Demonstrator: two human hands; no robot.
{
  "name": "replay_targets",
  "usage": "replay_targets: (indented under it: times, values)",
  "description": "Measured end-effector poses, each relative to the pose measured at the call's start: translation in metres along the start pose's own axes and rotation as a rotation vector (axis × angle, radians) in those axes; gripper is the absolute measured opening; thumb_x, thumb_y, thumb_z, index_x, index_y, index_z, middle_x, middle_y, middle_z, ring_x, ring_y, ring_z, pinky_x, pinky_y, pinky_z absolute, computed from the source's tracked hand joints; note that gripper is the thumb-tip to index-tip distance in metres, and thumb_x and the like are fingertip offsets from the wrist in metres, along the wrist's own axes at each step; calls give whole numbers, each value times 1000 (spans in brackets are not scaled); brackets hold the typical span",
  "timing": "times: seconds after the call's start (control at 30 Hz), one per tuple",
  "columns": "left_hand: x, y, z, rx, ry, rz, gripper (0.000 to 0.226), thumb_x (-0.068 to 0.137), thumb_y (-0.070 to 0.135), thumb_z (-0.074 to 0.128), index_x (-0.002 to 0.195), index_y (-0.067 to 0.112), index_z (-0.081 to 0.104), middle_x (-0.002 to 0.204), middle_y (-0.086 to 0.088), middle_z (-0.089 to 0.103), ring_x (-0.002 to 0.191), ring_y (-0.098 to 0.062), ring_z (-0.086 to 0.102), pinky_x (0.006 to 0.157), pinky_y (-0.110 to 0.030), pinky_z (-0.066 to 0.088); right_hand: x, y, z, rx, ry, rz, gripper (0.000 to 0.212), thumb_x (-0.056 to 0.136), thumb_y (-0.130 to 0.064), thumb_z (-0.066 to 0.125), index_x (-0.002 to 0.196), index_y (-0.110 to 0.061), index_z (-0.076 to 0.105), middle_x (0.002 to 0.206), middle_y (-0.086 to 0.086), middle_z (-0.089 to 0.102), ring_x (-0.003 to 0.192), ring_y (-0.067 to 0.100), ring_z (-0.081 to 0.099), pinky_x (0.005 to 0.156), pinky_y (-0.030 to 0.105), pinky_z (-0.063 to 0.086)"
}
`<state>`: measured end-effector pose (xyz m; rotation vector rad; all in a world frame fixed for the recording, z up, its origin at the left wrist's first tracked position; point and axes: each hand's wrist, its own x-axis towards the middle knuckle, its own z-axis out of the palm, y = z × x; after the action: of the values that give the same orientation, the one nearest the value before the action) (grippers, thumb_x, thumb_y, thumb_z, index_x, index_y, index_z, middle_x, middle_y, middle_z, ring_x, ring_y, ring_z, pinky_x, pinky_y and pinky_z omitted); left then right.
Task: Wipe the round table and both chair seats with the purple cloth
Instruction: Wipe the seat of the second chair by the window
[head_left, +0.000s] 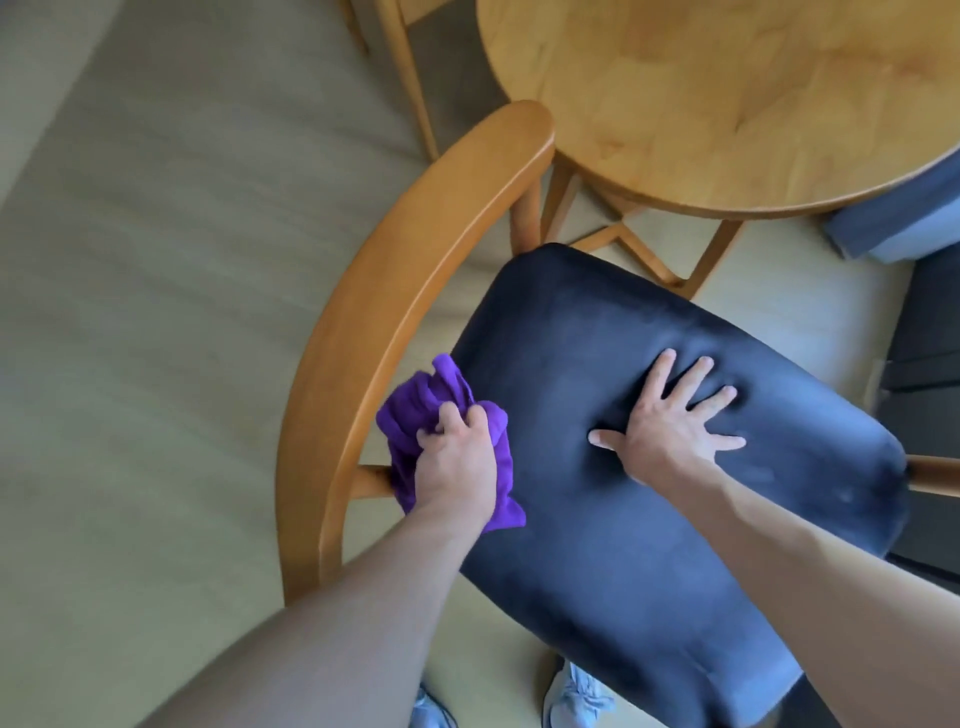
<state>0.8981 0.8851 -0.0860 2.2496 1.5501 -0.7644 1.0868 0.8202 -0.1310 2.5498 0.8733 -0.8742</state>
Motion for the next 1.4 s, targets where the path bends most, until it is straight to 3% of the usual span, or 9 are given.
replay_targets:
  times: [0.2,0.37,0.53,0.77,0.87,0.93,1.03,1.23,1.4]
  values:
    - [-20,-26,2,-157,-140,-110,50,93,10,64,138,14,43,132,-11,45,105,-32,66,82,-38,53,-2,1,-2,5,-2,-15,139,76,-81,63,154,-15,-31,164,22,-27,151,58,-9,104,83,28]
    - [28,-26,-21,-333,209,-117,35,103,16,52,137,18,47,134,-7,52,106,-33,66,75,-40,48,-1,2,1,0,9,-15,140,75,-82,64,154,-16,-32,164,23,-27,151,58,-9,104,83,28]
    - [33,-11,3,-292,71,-81,65,101,3,44,159,26,25,169,-9,17,148,-43,31,110,-52,43,0,1,3,-4,7,-17,140,75,-81,66,155,-16,-30,164,23,-27,150,58,-9,104,84,27]
    - [-55,-21,45,-142,-98,-103,85,101,17,60,164,17,3,171,-19,-2,152,-41,27,116,-39,40,-3,3,-1,6,-1,-36,137,78,-79,63,155,-14,-30,163,25,-27,149,60,-9,104,83,26]
    - [-47,-18,25,-379,-144,-168,65,99,8,54,158,18,30,168,-15,20,146,-38,38,117,-42,38,-4,3,0,19,0,-42,137,79,-79,62,156,-14,-30,164,25,-27,149,59,-9,104,84,25]
    - [-25,-22,4,-543,-2,-186,45,99,8,49,143,18,49,149,-9,50,134,-35,51,113,-42,41,-4,4,-1,22,6,-43,137,78,-80,62,156,-14,-30,164,24,-27,150,59,-9,105,84,25]
    - [11,-28,-19,-530,201,-158,40,102,13,47,142,20,51,137,-5,60,126,-32,57,105,-41,46,-3,5,1,16,13,-36,137,78,-80,63,156,-14,-29,164,24,-26,150,59,-9,104,84,25]
    - [7,-3,21,-433,-8,-173,73,102,4,46,163,31,16,172,-2,4,153,-46,18,120,-55,29,3,5,9,-8,35,-36,138,77,-81,62,155,-13,-29,164,25,-26,149,60,-8,103,84,26]
    - [-47,8,41,-264,-69,-108,76,103,9,52,164,27,10,172,-6,-1,150,-48,25,112,-55,41,1,3,4,14,14,-33,139,77,-80,64,155,-15,-29,164,24,-27,150,59,-9,104,84,24]
